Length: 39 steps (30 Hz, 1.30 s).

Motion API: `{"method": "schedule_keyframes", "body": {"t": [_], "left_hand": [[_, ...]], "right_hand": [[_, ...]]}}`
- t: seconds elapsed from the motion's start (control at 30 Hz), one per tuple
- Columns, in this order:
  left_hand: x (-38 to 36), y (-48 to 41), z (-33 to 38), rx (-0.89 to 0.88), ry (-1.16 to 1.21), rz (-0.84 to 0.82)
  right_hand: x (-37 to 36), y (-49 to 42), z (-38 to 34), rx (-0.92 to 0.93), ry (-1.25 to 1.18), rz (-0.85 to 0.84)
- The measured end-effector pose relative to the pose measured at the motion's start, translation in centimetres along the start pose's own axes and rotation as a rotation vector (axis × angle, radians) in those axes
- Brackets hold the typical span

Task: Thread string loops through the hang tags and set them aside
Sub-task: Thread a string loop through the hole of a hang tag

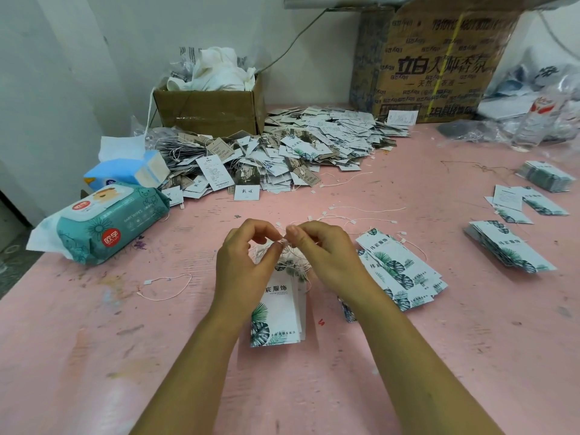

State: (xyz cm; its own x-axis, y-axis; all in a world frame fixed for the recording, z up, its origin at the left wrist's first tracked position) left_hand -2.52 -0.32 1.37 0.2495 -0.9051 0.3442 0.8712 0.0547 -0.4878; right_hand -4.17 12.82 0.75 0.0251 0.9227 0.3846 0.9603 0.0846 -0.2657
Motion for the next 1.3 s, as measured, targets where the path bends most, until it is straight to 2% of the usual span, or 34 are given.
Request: {"method": "schedule_keyframes", "body": {"t": [0.33,0.47,0.7,0.83,0.97,1.1,1.3], "left_hand": [[0.0,0.1,0.1,-0.02,-0.049,0.0],[0.0,0.1,0.0,-0.014,-0.059,0.005],[-0.1,0.0,-0.4,0.038,-0.081,-0.014],[-0.9,0.3,0.1,0.023,-0.099,-0.105],[-1.0,0.4,-0.1,0.102,0.009,-0.105],[-0.4,0.1,0.0,0.09,0.021,-0.051],[0.3,0.0,-0.7,0.082,-0.097,0.006]], "right_hand": [[-0.4,-0.1,-0.4,0.059,0.136,-0.047],[0.2,0.0,-0.8,0.096,0.166,-0.002],[1.6,0.3,-1.2,0.117,-0.079,0.156],[0.9,0.5,-1.7,0.145,-0.149,0.096],[0.9,0.7,-2.0,0.167,-0.163,0.085],[2.3,0.7,-1.8,0.156,-0.175,0.187],[6.4,1.0,-0.5,0.12,-0.26,0.476]]}}
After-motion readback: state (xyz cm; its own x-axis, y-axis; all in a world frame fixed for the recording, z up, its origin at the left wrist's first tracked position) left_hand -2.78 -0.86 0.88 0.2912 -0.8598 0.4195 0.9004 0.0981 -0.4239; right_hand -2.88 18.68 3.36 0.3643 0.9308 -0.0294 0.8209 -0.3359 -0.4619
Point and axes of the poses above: each hand's wrist, its own y-axis away from the middle knuckle, its own x-axis out of the back of the hand, z = x × y, the point moved 9 cm from there along -y, towards the middle knuckle, and after that the axes turned 1 degree about -x, right-handed, at the moved point
